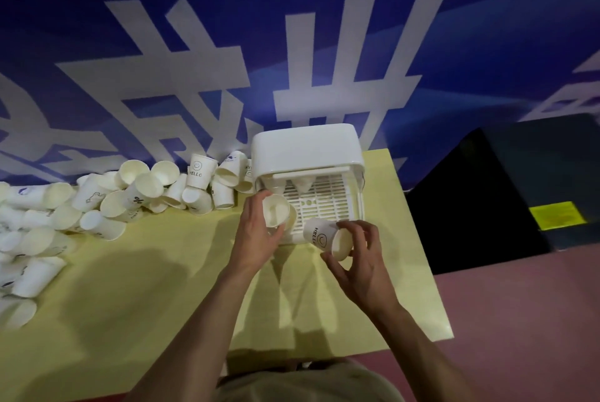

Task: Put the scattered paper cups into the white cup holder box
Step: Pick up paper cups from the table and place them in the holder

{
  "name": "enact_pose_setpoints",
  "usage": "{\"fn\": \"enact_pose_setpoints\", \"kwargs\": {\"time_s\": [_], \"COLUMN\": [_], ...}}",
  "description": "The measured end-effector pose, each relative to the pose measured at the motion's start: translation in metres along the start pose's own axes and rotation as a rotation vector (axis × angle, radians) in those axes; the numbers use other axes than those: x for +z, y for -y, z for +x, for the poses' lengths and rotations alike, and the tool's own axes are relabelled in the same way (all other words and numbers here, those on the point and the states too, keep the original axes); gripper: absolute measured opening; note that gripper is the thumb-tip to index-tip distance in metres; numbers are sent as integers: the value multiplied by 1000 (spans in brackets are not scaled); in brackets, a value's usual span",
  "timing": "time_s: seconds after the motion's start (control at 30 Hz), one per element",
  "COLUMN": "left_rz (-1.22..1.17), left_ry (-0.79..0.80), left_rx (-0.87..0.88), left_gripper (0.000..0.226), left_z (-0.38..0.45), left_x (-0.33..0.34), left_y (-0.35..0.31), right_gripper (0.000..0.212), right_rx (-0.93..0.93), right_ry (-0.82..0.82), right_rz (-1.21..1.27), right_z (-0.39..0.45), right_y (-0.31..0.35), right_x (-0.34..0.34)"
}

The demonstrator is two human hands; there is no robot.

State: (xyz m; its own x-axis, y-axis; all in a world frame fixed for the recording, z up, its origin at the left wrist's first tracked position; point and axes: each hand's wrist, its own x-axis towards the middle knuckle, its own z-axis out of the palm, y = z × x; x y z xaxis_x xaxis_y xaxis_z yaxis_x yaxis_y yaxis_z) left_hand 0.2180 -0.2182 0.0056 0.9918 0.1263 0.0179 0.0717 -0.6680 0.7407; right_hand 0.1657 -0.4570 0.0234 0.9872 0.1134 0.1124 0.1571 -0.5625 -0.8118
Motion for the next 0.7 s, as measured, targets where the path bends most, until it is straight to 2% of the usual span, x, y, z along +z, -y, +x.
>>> {"fn": "enact_pose_setpoints", "kwargs": {"time_s": [0.27, 0.43, 0.7], "left_rz": [81, 149, 98], "left_ry": [45, 125, 202], "left_rx": [-48, -144, -220], "left_gripper": [71, 76, 85], "left_z": [8, 14, 19], "left_x": [28, 43, 49], "left_y": [4, 18, 33], "right_gripper": [51, 50, 54], "right_rx": [-44, -49, -68], "right_ry": [24, 69, 144], "right_rz": [7, -2, -44], "right_z": [25, 41, 66], "right_y": [-7, -17, -17], "right_x": [-6, -4, 11]}}
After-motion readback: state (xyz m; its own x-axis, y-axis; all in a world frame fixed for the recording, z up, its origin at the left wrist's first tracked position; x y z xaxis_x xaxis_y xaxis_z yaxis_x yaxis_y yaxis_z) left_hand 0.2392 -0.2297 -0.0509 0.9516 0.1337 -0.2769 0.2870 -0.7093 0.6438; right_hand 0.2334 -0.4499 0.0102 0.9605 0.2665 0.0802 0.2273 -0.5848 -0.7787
